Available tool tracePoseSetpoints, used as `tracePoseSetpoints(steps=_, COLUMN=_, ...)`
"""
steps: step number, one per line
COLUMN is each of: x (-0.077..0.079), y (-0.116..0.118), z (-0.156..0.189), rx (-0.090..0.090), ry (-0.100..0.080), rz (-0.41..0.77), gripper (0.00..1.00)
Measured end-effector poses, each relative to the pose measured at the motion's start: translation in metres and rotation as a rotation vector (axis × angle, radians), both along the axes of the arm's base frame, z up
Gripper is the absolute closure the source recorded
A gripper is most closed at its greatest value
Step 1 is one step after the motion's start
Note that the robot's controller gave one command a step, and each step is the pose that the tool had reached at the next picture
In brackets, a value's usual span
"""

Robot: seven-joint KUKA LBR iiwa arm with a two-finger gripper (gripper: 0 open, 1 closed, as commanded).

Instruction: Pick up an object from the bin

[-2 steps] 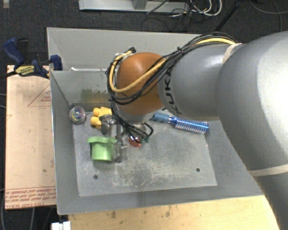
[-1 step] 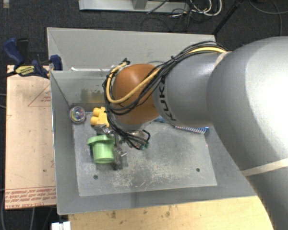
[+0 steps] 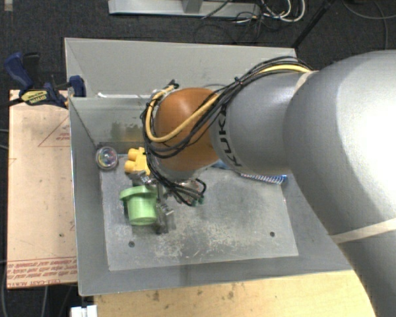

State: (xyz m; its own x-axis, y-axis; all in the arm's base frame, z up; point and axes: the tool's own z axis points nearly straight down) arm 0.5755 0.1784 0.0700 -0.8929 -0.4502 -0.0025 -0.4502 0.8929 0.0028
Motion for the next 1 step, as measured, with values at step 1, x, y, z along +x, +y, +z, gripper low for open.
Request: tracePoseSetpoints(steps=1, x=0.0004, y=0.0002, z=0.0002, rx=0.001, ry=-0.001, rz=0.000, gripper=1.00)
